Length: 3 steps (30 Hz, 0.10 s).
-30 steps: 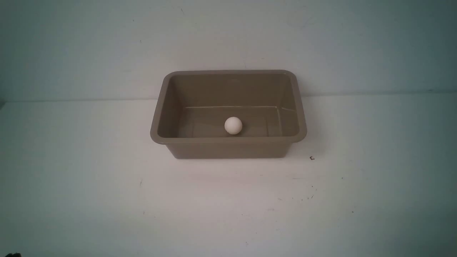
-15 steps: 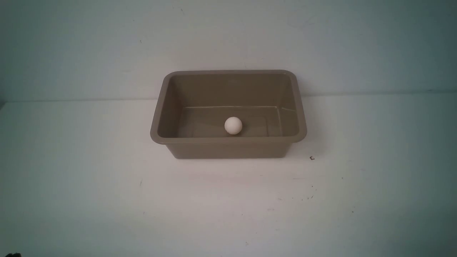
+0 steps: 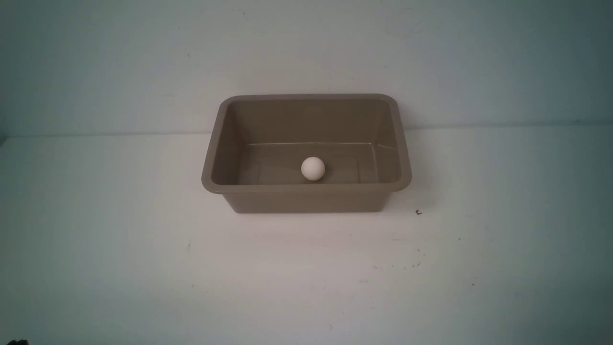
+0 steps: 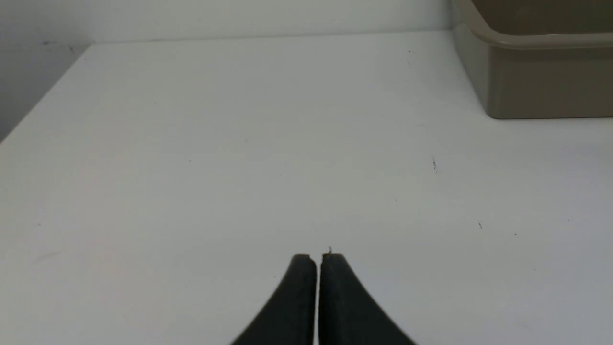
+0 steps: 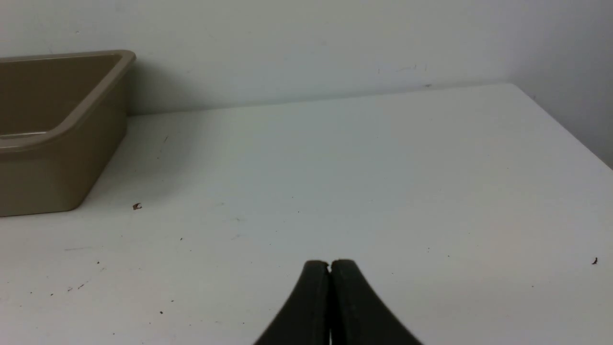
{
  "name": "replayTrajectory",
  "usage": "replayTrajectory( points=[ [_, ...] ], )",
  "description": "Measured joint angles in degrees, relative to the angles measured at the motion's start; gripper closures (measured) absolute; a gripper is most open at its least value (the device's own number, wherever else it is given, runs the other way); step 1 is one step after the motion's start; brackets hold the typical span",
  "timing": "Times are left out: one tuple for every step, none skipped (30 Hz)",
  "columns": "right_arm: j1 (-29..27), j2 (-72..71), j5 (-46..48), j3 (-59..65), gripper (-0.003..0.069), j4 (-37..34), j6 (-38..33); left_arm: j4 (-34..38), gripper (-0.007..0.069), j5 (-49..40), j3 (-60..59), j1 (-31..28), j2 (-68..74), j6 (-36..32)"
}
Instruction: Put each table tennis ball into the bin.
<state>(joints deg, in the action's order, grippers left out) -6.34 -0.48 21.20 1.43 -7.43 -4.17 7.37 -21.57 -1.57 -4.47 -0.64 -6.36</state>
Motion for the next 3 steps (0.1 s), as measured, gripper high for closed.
replayTrajectory(
  points=[
    [0.0, 0.0, 0.0, 0.0, 0.0676, 0.0, 0.0, 0.0, 0.0629, 0.0, 0.0, 0.0, 0.0, 0.0],
    [0.0, 0.0, 0.0, 0.0, 0.0676, 0.0, 0.0, 0.0, 0.0629, 0.0, 0.0, 0.0, 0.0, 0.0],
    [0.0, 0.0, 0.0, 0.0, 0.0676, 0.0, 0.0, 0.0, 0.0629, 0.0, 0.0, 0.0, 0.0, 0.0]
  ],
)
